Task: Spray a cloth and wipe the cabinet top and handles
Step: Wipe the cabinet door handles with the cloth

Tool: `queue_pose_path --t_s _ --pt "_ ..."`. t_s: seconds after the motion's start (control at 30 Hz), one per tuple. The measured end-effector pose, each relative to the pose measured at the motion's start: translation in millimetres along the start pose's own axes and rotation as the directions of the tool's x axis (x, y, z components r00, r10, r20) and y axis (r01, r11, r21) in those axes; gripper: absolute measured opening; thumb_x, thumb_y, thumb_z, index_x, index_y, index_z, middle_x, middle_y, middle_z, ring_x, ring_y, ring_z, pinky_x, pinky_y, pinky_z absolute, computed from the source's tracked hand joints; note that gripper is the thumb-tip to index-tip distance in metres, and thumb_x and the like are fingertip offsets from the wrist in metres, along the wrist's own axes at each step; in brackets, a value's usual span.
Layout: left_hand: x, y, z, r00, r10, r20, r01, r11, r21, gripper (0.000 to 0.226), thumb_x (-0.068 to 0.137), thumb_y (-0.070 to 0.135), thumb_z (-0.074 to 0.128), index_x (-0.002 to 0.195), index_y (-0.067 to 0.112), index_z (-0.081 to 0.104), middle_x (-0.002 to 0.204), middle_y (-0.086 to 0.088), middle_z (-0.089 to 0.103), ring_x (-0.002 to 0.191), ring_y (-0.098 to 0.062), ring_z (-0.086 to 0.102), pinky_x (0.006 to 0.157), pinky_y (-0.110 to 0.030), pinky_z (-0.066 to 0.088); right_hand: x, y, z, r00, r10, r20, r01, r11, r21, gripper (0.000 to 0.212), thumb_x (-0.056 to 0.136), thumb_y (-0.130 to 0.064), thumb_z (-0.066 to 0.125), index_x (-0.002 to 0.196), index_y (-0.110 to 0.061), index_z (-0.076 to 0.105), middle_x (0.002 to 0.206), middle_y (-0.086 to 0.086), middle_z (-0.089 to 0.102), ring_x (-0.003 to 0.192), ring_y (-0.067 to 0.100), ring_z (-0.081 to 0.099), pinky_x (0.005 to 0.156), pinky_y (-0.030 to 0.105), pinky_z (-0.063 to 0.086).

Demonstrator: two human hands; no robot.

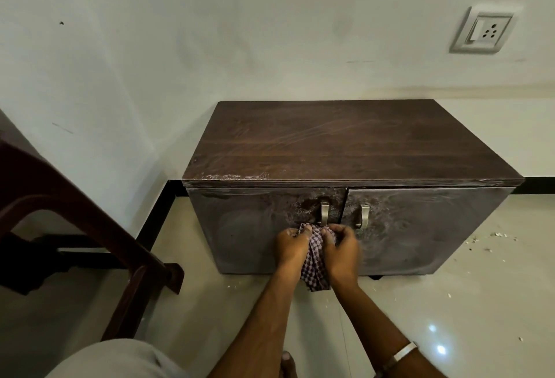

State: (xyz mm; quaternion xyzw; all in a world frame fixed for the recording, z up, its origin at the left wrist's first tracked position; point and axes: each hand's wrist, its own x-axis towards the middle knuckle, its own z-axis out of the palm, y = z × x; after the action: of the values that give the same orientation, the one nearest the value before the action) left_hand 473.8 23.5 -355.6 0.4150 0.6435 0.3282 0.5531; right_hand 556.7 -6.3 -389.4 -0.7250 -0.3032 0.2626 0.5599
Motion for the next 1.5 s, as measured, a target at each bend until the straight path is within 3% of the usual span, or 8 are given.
queue_pose_path --t_s 0.17,0.3,0.43,0.73,1.07,1.23,1.4,1.5 --pt "1 0 -6 0.997 0.044 0.055 -0.042 0.998 -0.047 0.022 0.087 0.033 0.067 0.093 0.011 0.069 0.088 -0.001 0.07 0.074 -0.009 0.063 0.058 -0.019 0.046 -8 2 -1 0.998 -0.055 -0.025 0.056 0.996 0.064 0.014 0.093 -0.016 0.061 0.106 -0.011 0.06 0.1 0.001 0.064 0.096 0.015 0.06 0.089 0.03 0.05" --pt "3 2 -2 0.999 0.038 0.017 -0.039 0.999 0.005 0.023 0.088 0.031 0.066 0.069 0.018 0.063 0.087 -0.003 0.071 0.07 -0.011 0.061 0.059 -0.021 0.045 -1 0 3 1.0 -0.005 0.01 0.005 0.999 0.037 0.01 0.093 -0.013 0.06 0.102 -0.015 0.056 0.097 0.001 0.062 0.095 0.018 0.061 0.088 0.033 0.05" --pt "2 3 -1 1.0 -0.006 0.017 0.005 1.0 0.029 0.023 0.09 0.03 0.063 0.081 0.009 0.069 0.09 -0.005 0.07 0.076 -0.016 0.06 0.068 -0.024 0.044 1 -1 2 0.999 0.03 0.023 -0.03 0.999 0.029 0.009 0.092 -0.012 0.061 0.101 -0.014 0.057 0.094 0.002 0.063 0.093 0.018 0.061 0.09 0.039 0.052" --pt "2 19 -22 0.963 -0.072 0.258 0.111 0.984 -0.138 0.019 0.08 0.028 0.074 0.087 0.01 0.074 0.087 -0.009 0.076 0.081 -0.022 0.072 0.073 -0.028 0.055 -17 -28 -14 0.998 -0.058 -0.037 0.063 0.986 0.156 0.01 0.09 -0.015 0.064 0.1 -0.015 0.063 0.095 -0.004 0.065 0.091 0.008 0.061 0.084 0.025 0.05" --pt "-4 46 -16 0.957 -0.112 0.268 0.199 0.925 -0.323 0.03 0.077 0.026 0.077 0.098 0.006 0.074 0.091 -0.015 0.076 0.082 -0.028 0.073 0.067 -0.033 0.057 0 -83 -13 0.989 -0.054 -0.138 0.048 0.998 -0.047 0.015 0.089 -0.022 0.064 0.099 -0.012 0.062 0.091 -0.002 0.059 0.086 0.014 0.056 0.077 0.026 0.044" --pt "-6 47 -13 0.978 -0.056 0.2 0.109 0.958 -0.265 0.026 0.078 0.028 0.077 0.092 0.006 0.071 0.083 -0.01 0.073 0.073 -0.021 0.07 0.063 -0.027 0.056 -2 -71 -13 0.984 0.013 -0.18 -0.005 0.999 0.045 0.01 0.089 -0.025 0.065 0.094 -0.017 0.061 0.093 0.002 0.065 0.088 0.016 0.062 0.079 0.03 0.05" --pt "0 31 -19 0.969 0.0 0.247 0.039 0.987 -0.155 0.014 0.086 0.031 0.07 0.087 0.016 0.07 0.084 0.0 0.071 0.076 -0.009 0.064 0.061 -0.022 0.047 -20 -47 -12 0.983 -0.12 -0.137 0.13 0.989 0.069 0.007 0.093 -0.022 0.062 0.097 -0.018 0.059 0.091 -0.005 0.061 0.086 0.009 0.057 0.075 0.02 0.043" --pt "2 16 -17 0.971 0.0 0.24 0.022 0.996 -0.092 0.013 0.088 0.029 0.068 0.081 0.017 0.067 0.085 0.0 0.071 0.077 -0.01 0.064 0.063 -0.022 0.048 -25 -26 -10 0.987 -0.107 -0.121 0.117 0.99 0.075 0.005 0.094 -0.019 0.06 0.096 -0.017 0.057 0.09 -0.006 0.061 0.085 0.009 0.058 0.076 0.024 0.047"
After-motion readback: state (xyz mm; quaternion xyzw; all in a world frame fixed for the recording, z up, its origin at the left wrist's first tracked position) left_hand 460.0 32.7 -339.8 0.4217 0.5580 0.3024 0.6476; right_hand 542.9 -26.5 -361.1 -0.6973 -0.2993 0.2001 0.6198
